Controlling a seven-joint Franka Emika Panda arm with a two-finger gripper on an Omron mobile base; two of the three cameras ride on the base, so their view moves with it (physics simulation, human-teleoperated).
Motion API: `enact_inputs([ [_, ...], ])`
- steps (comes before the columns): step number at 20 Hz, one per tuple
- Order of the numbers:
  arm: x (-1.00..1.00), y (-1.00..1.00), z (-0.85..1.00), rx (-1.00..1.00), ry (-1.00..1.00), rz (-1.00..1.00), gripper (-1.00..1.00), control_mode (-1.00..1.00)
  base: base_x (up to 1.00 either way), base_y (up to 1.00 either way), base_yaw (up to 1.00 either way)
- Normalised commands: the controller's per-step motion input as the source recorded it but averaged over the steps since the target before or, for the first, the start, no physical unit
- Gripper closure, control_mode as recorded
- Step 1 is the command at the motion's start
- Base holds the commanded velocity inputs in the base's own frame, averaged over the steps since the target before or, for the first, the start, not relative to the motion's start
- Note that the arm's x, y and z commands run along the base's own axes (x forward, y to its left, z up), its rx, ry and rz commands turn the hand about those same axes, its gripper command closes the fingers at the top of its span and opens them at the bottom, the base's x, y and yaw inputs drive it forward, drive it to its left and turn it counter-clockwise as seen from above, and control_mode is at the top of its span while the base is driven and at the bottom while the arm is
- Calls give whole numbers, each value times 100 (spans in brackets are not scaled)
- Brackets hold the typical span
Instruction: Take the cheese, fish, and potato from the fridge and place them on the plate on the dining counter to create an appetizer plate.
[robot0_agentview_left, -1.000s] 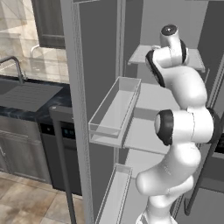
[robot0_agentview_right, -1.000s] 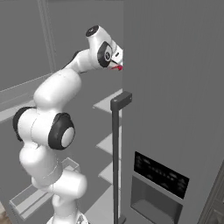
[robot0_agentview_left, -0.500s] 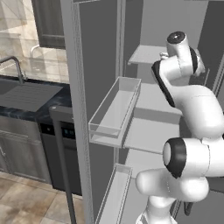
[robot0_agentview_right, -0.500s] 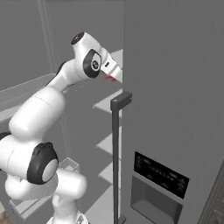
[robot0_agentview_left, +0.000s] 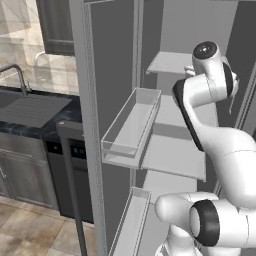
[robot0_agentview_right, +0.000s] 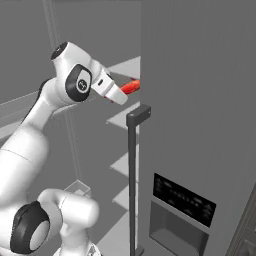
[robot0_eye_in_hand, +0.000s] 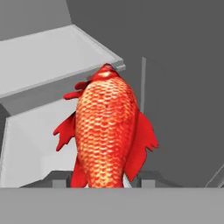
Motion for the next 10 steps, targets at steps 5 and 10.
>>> enact_inputs([
  [5, -45, 32, 34, 0, 0, 0, 100, -100, 0, 0, 0],
  [10, -49, 20, 42, 0, 0, 2, 100, -100, 0, 0, 0],
])
